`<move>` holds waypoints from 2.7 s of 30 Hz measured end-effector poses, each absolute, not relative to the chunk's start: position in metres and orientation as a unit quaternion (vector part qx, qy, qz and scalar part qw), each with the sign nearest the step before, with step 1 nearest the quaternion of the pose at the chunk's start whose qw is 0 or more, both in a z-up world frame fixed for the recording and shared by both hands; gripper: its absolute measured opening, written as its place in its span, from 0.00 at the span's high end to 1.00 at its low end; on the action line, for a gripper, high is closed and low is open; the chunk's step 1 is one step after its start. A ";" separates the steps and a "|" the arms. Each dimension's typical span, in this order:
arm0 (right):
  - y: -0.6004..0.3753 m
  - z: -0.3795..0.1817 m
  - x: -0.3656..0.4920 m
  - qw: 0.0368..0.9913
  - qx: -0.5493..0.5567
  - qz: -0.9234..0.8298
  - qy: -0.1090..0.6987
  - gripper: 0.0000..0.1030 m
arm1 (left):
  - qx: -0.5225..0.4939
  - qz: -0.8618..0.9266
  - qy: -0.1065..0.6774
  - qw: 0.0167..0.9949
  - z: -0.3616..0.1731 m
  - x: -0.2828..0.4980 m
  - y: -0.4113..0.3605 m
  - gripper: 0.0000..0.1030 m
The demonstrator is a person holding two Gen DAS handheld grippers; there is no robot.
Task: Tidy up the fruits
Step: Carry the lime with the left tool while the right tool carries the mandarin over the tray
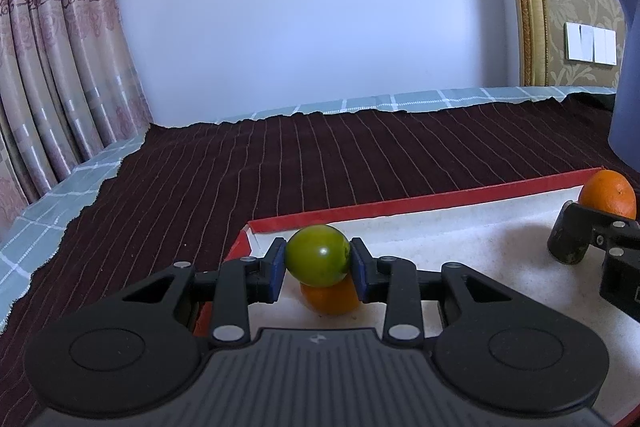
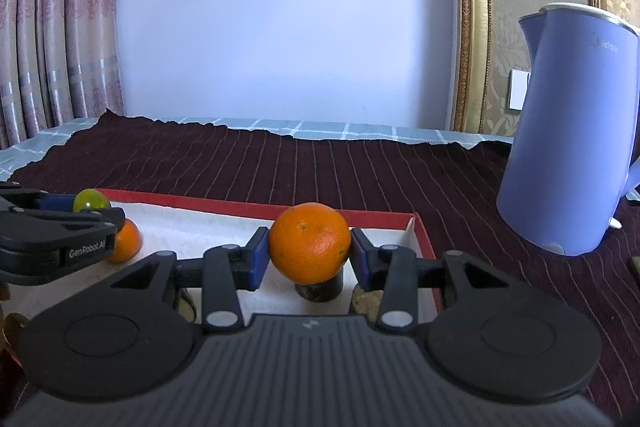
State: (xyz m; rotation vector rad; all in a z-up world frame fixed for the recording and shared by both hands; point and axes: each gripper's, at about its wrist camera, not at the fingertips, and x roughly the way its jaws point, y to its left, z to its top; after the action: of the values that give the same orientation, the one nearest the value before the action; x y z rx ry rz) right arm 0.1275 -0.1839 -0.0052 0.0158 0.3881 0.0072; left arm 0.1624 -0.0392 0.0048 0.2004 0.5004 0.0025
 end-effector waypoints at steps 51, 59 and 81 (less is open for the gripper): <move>-0.188 -0.006 0.121 0.982 0.012 0.001 0.188 0.62 | 0.078 -0.010 0.227 0.971 0.006 0.157 -0.037 0.67; -0.188 -0.006 0.119 0.983 0.014 0.000 0.183 0.62 | 0.074 -0.010 0.222 0.972 0.007 0.156 -0.036 0.68; -0.187 -0.005 0.119 0.984 0.012 0.000 0.179 0.62 | 0.073 -0.010 0.213 0.974 0.010 0.154 -0.036 0.68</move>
State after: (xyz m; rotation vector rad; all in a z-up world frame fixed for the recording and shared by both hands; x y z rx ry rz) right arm 0.1186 -0.1875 -0.0047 0.0249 0.3590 0.0004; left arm 0.1545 -0.0356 0.0097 0.1464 0.4289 -0.0203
